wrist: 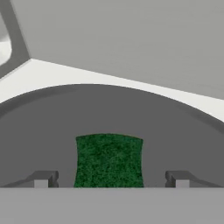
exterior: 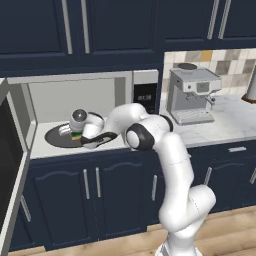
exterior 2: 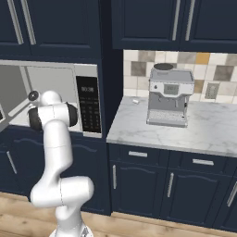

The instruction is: Place the sponge inside the microwave to prepare for sanitizing.

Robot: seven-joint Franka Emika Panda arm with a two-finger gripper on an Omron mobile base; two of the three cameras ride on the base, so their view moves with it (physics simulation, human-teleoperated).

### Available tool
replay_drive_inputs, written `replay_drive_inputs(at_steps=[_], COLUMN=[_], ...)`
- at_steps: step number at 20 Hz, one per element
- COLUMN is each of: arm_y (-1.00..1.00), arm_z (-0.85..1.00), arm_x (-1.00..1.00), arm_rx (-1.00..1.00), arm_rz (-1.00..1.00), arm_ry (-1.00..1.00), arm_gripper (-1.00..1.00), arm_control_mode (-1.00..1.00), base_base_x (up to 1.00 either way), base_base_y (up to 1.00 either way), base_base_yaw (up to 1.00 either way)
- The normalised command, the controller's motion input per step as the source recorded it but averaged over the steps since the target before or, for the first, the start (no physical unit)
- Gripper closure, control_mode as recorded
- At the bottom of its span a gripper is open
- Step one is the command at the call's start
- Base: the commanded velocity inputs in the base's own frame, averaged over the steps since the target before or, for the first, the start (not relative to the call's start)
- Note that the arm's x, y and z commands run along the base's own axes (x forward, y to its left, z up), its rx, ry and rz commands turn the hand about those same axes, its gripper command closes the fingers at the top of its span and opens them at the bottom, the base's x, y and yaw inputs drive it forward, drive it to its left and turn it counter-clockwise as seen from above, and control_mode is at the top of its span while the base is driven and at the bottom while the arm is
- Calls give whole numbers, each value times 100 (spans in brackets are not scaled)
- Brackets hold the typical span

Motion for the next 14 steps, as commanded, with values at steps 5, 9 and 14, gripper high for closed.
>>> replay_drive_inputs(at_steps=[5,9,14], arm_y=[-4,-2,-9], arm_z=[14,0,24], arm_x=[-29,-53,-51], arm_rx=[0,0,8], arm_rz=[-3,-11,-11], arm_ry=[-3,-8,-2], arm_gripper=[-100,-100,-100], arm_control_mode=[-100,-100,-100], base_base_x=[0,0,0], base_base_y=[0,0,0], base_base_yaw=[0,0,0])
